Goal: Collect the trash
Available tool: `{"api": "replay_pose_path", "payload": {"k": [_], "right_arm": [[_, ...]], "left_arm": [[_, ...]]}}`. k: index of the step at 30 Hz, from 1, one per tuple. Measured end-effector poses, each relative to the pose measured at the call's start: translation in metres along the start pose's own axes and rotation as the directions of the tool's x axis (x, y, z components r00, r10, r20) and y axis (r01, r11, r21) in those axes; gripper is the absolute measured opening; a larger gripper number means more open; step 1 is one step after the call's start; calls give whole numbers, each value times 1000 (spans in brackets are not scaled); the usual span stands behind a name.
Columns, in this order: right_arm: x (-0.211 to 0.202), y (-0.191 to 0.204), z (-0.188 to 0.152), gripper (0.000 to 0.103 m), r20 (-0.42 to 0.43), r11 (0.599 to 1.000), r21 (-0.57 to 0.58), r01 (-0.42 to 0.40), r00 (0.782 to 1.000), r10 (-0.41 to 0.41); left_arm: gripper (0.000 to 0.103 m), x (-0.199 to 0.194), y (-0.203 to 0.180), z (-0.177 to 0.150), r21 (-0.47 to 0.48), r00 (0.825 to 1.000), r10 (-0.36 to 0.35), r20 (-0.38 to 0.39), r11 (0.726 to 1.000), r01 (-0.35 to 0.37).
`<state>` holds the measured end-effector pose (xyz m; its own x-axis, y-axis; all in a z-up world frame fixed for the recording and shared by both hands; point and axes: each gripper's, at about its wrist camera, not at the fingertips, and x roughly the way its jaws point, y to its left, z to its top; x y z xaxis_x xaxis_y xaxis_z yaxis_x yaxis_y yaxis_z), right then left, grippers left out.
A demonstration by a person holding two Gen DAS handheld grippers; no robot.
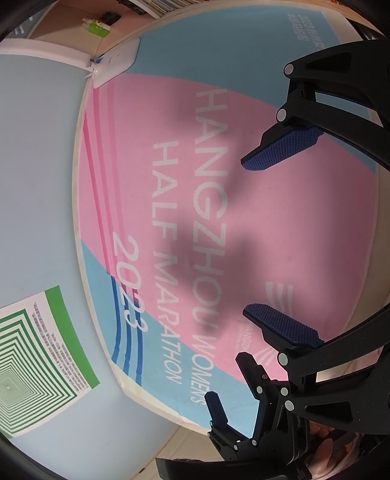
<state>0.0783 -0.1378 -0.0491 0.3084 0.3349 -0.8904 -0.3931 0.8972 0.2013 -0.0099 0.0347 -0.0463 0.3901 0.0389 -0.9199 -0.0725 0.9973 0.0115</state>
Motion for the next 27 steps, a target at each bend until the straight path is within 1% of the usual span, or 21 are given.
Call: {"api": "replay_pose_path", "payload": {"k": [10,20,27], "right_arm": [[-1,-1,0,90,0,1000,9,4,1000,-4],[-2,-1,0,90,1,1000,10,4,1000,-4],[-2,-2,1,90,1,1000,12,3,1000,-3]], "left_arm": [[96,1,0,1,0,1000,-4,1,1000,4],[96,3,1,0,-7,999,-42,4,999,42],[96,1,-1,0,0,999,-43,14,999,43]]}}
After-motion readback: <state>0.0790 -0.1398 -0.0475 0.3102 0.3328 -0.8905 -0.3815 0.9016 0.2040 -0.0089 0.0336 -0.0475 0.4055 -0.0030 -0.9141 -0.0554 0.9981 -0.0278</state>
